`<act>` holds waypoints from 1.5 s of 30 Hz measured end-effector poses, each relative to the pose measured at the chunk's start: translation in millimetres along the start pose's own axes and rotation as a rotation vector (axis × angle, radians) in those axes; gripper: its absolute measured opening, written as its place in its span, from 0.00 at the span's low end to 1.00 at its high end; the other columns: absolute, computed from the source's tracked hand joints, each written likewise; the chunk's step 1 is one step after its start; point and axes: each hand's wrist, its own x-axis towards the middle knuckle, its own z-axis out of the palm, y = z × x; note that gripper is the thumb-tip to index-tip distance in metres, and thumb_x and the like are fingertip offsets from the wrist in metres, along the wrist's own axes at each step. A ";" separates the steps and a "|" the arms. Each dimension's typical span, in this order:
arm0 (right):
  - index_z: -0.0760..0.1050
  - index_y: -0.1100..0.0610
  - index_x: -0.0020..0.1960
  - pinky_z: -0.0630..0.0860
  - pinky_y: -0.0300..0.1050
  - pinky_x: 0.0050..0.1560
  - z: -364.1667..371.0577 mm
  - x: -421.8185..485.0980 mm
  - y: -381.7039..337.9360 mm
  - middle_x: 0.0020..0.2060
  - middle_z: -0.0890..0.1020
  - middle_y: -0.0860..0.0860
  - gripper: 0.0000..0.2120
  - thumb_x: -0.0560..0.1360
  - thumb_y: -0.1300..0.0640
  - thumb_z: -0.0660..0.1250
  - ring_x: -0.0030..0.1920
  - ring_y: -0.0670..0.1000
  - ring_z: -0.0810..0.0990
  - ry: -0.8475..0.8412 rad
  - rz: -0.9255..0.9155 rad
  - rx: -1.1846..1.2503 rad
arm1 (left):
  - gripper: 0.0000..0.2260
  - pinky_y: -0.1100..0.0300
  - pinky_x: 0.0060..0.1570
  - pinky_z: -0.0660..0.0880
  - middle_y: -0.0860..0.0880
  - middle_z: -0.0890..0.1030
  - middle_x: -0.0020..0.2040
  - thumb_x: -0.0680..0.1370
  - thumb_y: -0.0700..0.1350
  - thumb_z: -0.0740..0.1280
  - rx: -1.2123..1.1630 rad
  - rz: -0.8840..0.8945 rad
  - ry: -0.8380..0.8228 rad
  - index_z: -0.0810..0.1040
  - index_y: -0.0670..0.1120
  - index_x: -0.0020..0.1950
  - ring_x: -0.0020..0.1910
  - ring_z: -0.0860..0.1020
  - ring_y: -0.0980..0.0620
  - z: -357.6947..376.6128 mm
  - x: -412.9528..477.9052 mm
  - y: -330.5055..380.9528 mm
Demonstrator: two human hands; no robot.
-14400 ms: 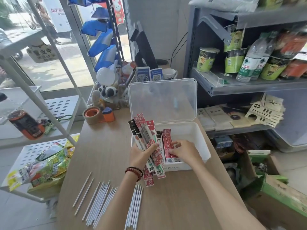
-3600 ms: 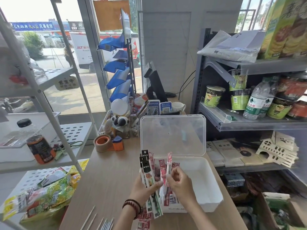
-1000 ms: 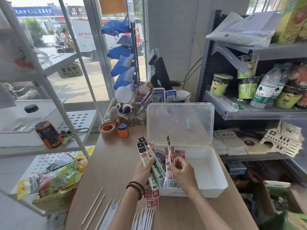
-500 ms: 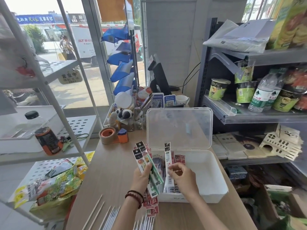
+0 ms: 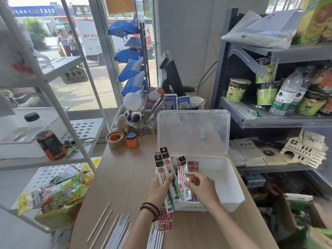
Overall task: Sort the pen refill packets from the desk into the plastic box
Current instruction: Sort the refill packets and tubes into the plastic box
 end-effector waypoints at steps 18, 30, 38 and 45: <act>0.77 0.55 0.57 0.79 0.45 0.54 -10.7 6.1 -8.6 0.50 0.82 0.49 0.10 0.81 0.53 0.61 0.50 0.49 0.81 -0.075 0.162 0.022 | 0.08 0.74 0.22 0.66 0.57 0.76 0.25 0.79 0.44 0.62 -0.099 -0.082 0.022 0.77 0.42 0.44 0.19 0.71 0.65 -7.7 -1.9 -2.1; 0.80 0.56 0.49 0.78 0.37 0.36 0.0 -7.9 -30.3 0.40 0.86 0.51 0.08 0.72 0.54 0.75 0.38 0.44 0.83 -0.061 0.084 0.353 | 0.06 0.69 0.32 0.76 0.49 0.85 0.43 0.75 0.45 0.69 -0.100 -0.134 -0.040 0.81 0.44 0.50 0.38 0.84 0.56 -9.6 -1.1 4.2; 0.82 0.54 0.49 0.77 0.32 0.43 -2.2 5.0 -16.5 0.41 0.85 0.45 0.12 0.73 0.46 0.71 0.42 0.43 0.82 0.095 0.100 0.000 | 0.06 0.70 0.31 0.75 0.49 0.84 0.44 0.74 0.45 0.70 -0.082 -0.164 -0.014 0.80 0.45 0.49 0.38 0.83 0.56 -11.6 -2.1 5.2; 0.79 0.53 0.46 0.81 0.42 0.45 8.6 18.5 -5.8 0.40 0.82 0.45 0.15 0.67 0.46 0.78 0.39 0.43 0.80 0.038 0.226 -0.269 | 0.06 0.57 0.41 0.79 0.47 0.85 0.43 0.74 0.45 0.70 -0.078 -0.185 -0.003 0.80 0.45 0.48 0.41 0.83 0.49 -10.8 0.4 -0.5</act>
